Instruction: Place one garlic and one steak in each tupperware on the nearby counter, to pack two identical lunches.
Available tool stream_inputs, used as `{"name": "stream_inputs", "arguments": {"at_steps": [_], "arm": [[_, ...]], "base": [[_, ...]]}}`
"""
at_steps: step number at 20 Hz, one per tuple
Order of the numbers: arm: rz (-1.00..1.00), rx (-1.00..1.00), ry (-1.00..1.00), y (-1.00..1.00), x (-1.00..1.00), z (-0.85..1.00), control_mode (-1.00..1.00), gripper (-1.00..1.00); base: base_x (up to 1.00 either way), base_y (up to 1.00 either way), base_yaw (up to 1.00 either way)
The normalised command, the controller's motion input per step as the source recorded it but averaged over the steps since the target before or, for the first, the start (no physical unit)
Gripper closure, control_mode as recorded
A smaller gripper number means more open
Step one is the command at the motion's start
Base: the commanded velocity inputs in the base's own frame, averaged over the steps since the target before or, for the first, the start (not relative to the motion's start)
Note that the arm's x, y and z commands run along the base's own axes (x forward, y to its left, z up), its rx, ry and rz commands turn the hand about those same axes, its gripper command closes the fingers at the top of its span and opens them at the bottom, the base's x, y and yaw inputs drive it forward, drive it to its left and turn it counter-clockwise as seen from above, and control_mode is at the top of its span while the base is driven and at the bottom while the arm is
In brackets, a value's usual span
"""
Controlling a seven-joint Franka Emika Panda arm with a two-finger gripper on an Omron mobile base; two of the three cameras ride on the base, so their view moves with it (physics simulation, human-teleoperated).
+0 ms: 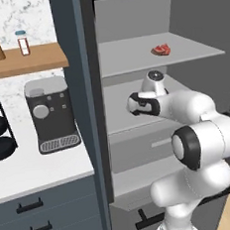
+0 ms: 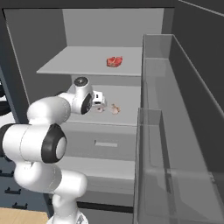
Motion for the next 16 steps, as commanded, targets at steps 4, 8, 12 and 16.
{"name": "stream_inputs", "arguments": {"at_steps": [4,8,12,16], "arm": [[0.05,-0.04,0.0,0.08,-0.09,0.0,-1.0,-1.0],[-0.05,-0.05,0.0,-0.41,0.39,0.28,-1.0,-1.0],[-0.06,0.0,0.05,-0.37,0.67,0.04,-1.0,-1.0],[0.0,0.0,0.01,-0.15,0.18,-0.56,-1.0,-1.0]], "base": [[0.0,0.0,0.0],[0.0,0.0,0.0],[0.0,0.0,0.0],[0.0,0.0,0.0]]}}
